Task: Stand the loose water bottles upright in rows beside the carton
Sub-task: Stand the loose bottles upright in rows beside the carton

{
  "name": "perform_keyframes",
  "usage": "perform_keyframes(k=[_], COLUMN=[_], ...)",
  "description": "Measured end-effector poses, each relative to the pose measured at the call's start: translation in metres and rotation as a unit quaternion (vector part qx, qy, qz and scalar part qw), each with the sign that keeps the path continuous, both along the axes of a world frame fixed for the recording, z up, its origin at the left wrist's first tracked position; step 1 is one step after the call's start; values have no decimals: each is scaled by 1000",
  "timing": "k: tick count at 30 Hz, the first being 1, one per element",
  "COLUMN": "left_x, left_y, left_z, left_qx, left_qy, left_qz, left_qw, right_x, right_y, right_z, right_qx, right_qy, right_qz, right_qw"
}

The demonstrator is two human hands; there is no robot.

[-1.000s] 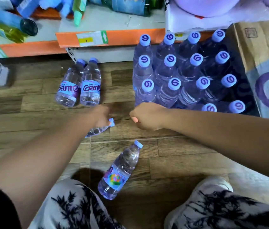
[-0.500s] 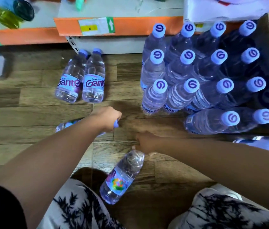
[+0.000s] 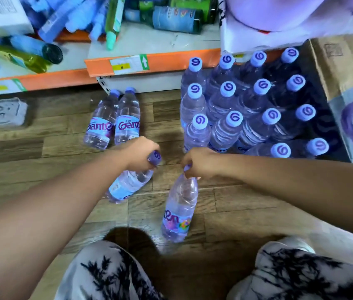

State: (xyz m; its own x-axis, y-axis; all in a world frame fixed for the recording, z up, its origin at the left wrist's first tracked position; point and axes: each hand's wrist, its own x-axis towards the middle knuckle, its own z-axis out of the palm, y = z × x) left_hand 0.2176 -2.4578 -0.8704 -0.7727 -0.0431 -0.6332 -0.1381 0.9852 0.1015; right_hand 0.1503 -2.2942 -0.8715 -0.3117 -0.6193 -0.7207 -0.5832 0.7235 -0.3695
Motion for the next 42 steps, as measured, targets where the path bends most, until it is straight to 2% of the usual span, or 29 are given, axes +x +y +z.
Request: perform_keyframes(k=[6, 11, 13, 16, 23, 32, 37, 42], left_x=[-8, -17, -17, -18, -32, -35, -27, -22], left_y=[33, 59, 69, 83, 103, 109, 104, 102], left_z=[28, 54, 60, 61, 52, 60, 56, 53], left_qx=[61, 12, -19, -45, 24, 53, 84, 0], left_qy=[75, 69, 69, 90, 124, 108, 132, 92], left_qz=[29, -19, -48, -77, -17, -69, -37, 24], left_qw=[995, 997, 996, 992, 992, 990, 987, 995], right_x=[-15, -18, -21, -36, -42, -43, -43, -40], right_y=[53, 77, 83, 96, 101, 102, 101, 99], right_z=[39, 53, 56, 61, 57, 56, 54, 56], right_qx=[-88, -143, -131, -131, -129, -131, -127, -126], right_qy=[45, 113, 139, 156, 152, 156, 153, 148], right_qz=[-18, 21, 37, 9, -16, -39, -41, -45], right_qw=[995, 983, 981, 979, 980, 978, 979, 980])
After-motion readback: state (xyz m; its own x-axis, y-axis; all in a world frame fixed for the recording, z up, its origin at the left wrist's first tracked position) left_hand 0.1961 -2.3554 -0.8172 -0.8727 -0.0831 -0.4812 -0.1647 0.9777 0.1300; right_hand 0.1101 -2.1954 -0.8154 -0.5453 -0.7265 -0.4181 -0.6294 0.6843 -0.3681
